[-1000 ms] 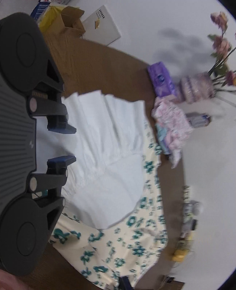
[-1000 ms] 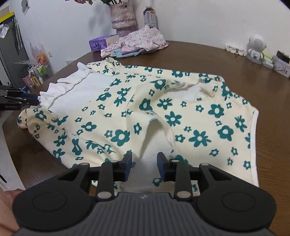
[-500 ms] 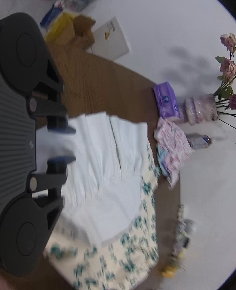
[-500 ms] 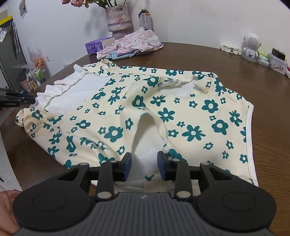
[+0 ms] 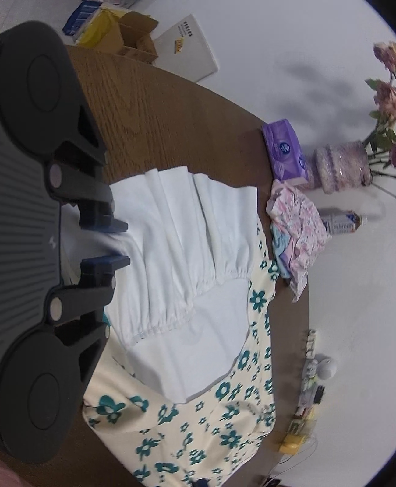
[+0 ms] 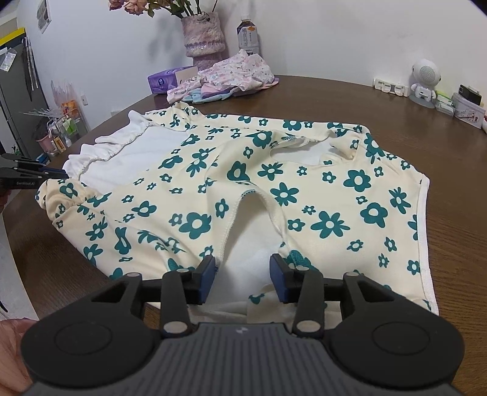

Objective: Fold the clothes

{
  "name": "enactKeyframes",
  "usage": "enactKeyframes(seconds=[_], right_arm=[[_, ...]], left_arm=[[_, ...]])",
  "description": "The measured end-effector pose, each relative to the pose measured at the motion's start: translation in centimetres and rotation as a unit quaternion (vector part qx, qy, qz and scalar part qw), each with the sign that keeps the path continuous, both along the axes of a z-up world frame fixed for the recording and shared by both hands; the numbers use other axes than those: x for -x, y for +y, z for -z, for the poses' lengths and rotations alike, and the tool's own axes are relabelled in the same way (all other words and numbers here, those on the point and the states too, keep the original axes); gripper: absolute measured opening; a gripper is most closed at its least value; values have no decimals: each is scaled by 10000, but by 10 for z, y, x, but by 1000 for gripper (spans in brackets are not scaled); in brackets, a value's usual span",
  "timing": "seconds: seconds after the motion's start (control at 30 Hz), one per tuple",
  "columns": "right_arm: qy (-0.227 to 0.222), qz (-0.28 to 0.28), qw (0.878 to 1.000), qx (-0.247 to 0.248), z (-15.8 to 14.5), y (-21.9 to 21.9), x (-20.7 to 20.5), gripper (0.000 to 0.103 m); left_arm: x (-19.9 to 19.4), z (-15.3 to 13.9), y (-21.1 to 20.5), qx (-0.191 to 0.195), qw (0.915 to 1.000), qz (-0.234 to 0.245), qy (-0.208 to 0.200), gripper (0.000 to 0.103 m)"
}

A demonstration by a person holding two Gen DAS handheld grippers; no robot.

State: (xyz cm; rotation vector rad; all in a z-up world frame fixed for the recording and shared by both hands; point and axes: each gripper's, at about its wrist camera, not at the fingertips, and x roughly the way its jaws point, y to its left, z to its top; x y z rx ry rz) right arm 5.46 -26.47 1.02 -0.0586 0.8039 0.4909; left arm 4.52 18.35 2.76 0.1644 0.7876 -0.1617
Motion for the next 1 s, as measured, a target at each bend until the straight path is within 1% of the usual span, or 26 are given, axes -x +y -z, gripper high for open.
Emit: enactKeyframes(seconds=[0.07, 0.1, 0.13, 0.17, 0.2, 0.23, 0.3, 0.37, 0.4, 0.47, 0.53, 0.63, 0.77, 0.93, 1.0], right_arm=[[-47, 13, 10000, -6, 1, 0, 2, 40], [-51, 41, 10000, -17, 0, -1, 3, 40], [-55, 71, 10000, -28, 0, -1, 4, 40], [-73, 132, 9999, -67, -2, -1, 6, 41], [-149, 201, 9996, -146, -5, -1, 10, 41], [-239, 250, 9991, -240, -9, -2, 14, 42], [-422, 361, 9974, -466, -17, -4, 22, 46], [-520, 479, 9952, -670, -21, -6, 29, 52], [-540, 563, 9943, -724, -22, -7, 32, 56], [-547, 714, 9934, -709, -22, -6, 35, 59], [-537, 816, 9929, -680, -22, -5, 39, 67], [-539, 955, 9919, -645, -20, -5, 45, 77], [-529, 1132, 9899, -665, -15, -11, 52, 80], [-507, 1283, 9880, -700, -9, -17, 57, 86], [-489, 1329, 9873, -721, -7, -20, 58, 87]], left_arm=[[5, -2, 3, 146, 9996, -253, -61, 25], [10, -5, 5, 308, 9987, -370, -170, 29], [16, -10, 6, 518, 9969, -484, -328, 41], [23, -15, 8, 740, 9942, -594, -500, 55], [30, -21, 7, 929, 9909, -692, -683, 61], [37, -25, 5, 1099, 9870, -785, -871, 70], [48, -33, -7, 1290, 9816, -826, -1144, 74], [54, -37, -25, 1421, 9775, -779, -1353, 85], [57, -37, -35, 1498, 9752, -755, -1441, 87], [58, -35, -55, 1713, 9722, -615, -1476, 89], [54, -32, -72, 1833, 9742, -379, -1262, 89], [50, -27, -94, 1776, 9785, -144, -1042, 89], [47, -20, -112, 1742, 9811, 11, -839, 89], [46, -9, -120, 1679, 9834, -24, -692, 89], [47, -8, -121, 1657, 9839, -40, -666, 89]])
